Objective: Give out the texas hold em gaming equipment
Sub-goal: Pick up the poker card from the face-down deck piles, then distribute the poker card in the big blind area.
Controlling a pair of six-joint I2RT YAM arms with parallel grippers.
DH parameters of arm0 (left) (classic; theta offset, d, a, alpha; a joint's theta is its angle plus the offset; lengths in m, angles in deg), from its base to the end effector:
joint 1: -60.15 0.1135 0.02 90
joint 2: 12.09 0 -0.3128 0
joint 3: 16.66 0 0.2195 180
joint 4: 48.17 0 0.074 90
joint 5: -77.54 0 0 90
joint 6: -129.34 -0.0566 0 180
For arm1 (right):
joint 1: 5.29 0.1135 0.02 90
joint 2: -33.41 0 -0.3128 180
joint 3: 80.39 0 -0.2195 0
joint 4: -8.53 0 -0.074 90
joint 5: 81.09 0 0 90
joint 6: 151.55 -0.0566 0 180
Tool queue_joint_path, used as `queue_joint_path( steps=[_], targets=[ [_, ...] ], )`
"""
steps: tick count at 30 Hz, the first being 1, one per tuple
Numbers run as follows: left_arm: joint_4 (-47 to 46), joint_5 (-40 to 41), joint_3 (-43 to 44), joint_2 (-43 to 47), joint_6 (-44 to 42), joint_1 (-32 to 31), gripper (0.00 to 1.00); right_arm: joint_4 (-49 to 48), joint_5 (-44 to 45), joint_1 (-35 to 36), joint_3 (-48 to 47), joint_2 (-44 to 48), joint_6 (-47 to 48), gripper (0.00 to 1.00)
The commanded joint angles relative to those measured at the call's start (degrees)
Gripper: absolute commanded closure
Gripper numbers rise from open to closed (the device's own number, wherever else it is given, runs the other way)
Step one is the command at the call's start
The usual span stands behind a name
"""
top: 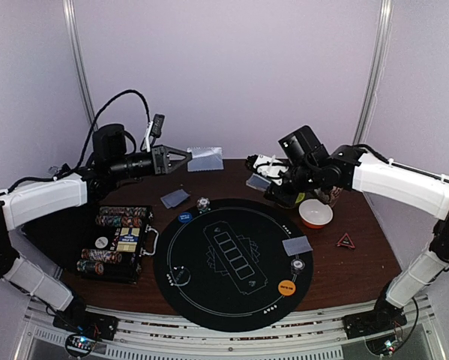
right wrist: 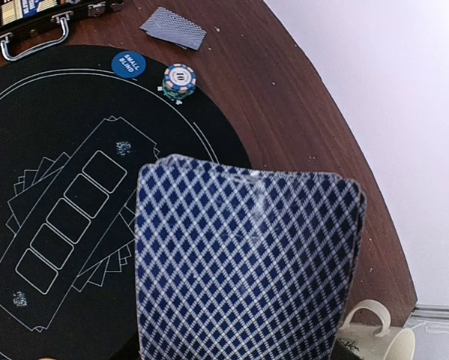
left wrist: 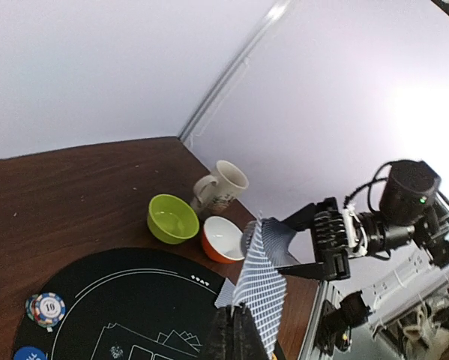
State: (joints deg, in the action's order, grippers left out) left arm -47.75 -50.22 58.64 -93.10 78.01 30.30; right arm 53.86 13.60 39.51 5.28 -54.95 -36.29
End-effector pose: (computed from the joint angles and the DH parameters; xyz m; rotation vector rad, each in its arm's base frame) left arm 0.2495 -0.1832 0.3879 0.4110 1.8284 -1.4123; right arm 0.2376 0.2294 0.3663 -1.2593 1.8725 0.0901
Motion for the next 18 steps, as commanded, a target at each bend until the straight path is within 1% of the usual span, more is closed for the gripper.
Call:
queue_joint_path(
  steps=[1,3,9,12,14,18],
  targets=[
    [-8.3,15.54,-7.54,0.45,11.91,-1.92,1.0,0.74,2.91,-1.77,-2.16,3.03,-2.72,0.5],
    [-11.41,19.45,-9.03,-2.42,15.56,-4.47,1.0,1.37,3.27,-2.15,-2.9,3.31,-3.91,0.5],
    [-20.2,23.45,-6.64,-16.31,22.06,-13.02,1.0,4.22,4.67,-2.32,-4.46,4.04,-5.97,0.51],
    [-23.42,25.01,-2.01,-23.37,25.44,-17.54,1.0,5.27,4.23,-2.35,-4.43,4.55,-6.33,0.51],
    [-25.28,27.41,1.28,-27.9,26.39,-20.98,1.0,5.37,3.64,-2.3,-4.03,5.15,-6.56,0.51],
    [-25.12,32.56,8.65,-35.55,27.31,-27.09,1.0,4.96,2.64,-2.34,-2.91,6.83,-6.4,0.51]
  ],
)
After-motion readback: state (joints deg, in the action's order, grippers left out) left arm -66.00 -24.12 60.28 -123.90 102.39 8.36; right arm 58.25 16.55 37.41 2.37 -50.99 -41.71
